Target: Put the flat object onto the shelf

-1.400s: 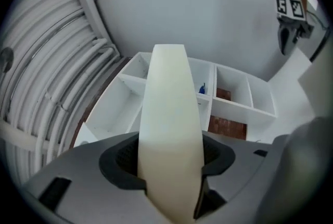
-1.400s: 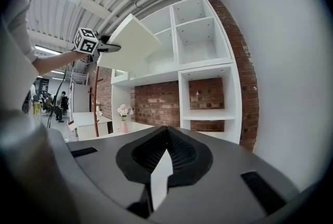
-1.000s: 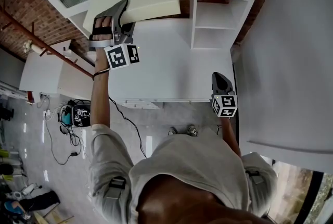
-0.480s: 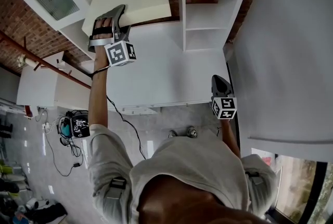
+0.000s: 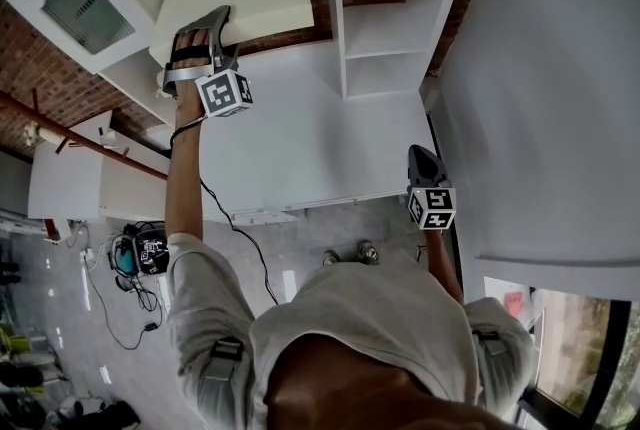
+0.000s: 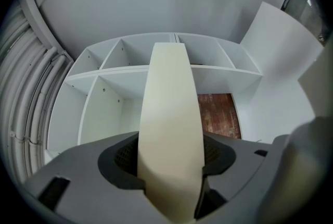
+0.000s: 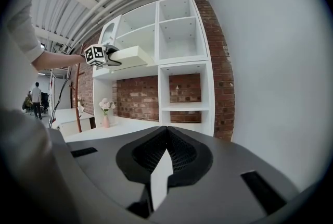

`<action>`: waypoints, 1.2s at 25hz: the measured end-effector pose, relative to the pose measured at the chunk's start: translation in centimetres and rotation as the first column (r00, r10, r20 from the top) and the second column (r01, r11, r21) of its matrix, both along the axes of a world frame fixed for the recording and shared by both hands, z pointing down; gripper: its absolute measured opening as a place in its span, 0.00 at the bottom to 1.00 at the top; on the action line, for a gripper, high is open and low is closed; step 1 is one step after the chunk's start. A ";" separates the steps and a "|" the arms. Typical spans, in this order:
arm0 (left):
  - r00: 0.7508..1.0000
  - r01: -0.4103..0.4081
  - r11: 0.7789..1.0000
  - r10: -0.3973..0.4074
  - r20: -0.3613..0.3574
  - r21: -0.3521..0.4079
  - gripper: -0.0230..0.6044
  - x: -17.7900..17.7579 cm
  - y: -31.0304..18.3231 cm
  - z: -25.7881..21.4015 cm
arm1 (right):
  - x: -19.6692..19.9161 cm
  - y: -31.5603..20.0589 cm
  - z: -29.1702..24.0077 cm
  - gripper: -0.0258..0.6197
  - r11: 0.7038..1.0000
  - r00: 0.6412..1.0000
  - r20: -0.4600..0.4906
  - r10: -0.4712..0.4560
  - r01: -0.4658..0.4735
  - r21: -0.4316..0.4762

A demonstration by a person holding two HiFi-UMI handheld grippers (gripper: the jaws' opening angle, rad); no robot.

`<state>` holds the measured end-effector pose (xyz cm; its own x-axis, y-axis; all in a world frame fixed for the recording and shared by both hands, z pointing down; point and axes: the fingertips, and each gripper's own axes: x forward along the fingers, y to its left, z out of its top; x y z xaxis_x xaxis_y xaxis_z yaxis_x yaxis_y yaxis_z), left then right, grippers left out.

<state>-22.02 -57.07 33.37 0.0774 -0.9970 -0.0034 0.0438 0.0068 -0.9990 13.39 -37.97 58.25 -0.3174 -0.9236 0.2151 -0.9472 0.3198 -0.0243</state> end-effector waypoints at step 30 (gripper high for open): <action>0.998 0.003 0.997 -0.008 -0.064 -0.080 0.64 -1.1 -7.7 0.8 | 0.7 -0.8 0.3 0.08 0.999 0.999 0.003 0.052 -0.052 -0.003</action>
